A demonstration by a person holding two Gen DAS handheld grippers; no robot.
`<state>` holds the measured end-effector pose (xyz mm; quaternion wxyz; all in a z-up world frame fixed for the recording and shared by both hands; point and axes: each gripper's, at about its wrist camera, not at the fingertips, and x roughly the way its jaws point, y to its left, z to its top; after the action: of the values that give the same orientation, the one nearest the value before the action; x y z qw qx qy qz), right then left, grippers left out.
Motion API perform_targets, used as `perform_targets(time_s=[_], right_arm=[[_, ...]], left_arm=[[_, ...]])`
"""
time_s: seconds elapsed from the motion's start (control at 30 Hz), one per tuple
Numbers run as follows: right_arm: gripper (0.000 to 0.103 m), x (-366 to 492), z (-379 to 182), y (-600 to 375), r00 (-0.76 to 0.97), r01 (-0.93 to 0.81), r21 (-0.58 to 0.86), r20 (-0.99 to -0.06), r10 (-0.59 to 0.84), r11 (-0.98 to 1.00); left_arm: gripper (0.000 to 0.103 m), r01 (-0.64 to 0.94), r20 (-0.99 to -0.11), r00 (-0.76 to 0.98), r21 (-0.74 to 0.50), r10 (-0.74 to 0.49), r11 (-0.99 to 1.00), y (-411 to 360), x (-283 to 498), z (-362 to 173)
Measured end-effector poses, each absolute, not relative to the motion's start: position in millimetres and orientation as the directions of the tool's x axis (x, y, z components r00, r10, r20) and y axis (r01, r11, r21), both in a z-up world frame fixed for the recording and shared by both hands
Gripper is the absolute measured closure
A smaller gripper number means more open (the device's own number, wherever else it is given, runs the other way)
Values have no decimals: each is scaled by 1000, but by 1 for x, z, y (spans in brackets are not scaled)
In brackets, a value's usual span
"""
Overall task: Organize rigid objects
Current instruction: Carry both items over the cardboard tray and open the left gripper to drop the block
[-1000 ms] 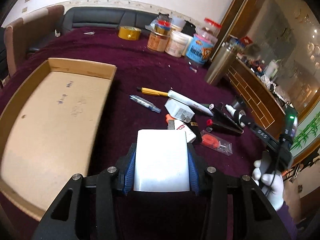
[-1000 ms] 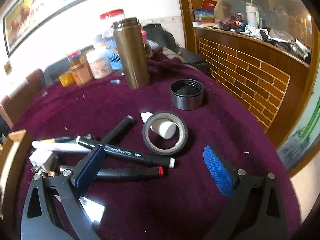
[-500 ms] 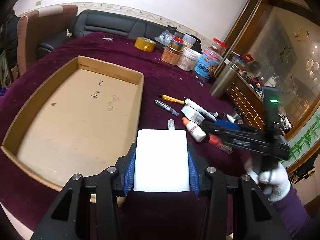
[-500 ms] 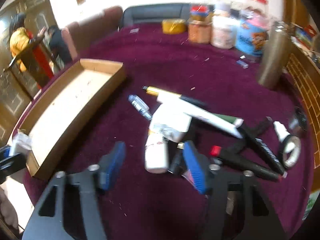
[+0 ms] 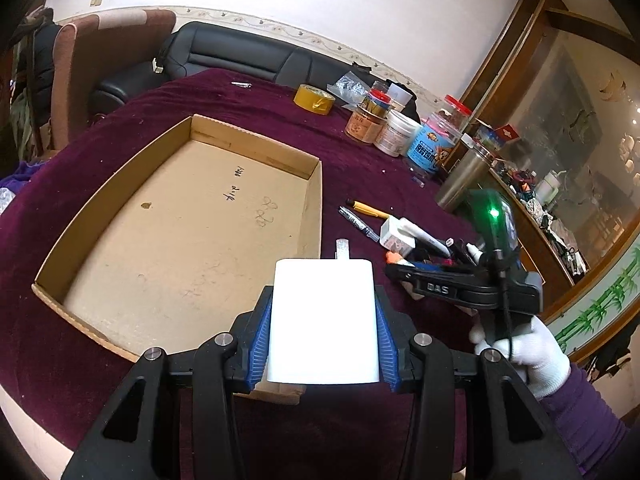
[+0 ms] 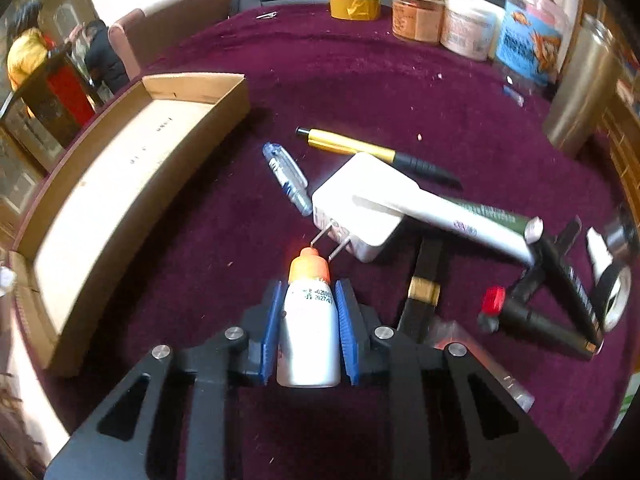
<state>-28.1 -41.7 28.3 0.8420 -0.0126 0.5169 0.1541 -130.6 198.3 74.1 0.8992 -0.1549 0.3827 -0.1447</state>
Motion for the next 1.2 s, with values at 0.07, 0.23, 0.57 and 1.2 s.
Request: perform_targets(time_s=[0.07,0.23,0.57,1.2], right_arm=[[79,-31,34,-45,403,-266,212,-862,308,940],[79,-46,55,-44,397,-286,341,-808,435,895],[79,-61,85,-5,422,-373,360,-755,502,855],[79,-84,64,-11,453,-370,286,-775,440,884]], left_arm=[[63,140,-642,669,-386,-375,912,200,-130,76],[63,126,-642,675,-385,-363,914,206,-127,80],[63,69,-666,696,-310,-269,948,214,-125,85],[63,25,-725,688,-25,-35,999,175,-132,76]])
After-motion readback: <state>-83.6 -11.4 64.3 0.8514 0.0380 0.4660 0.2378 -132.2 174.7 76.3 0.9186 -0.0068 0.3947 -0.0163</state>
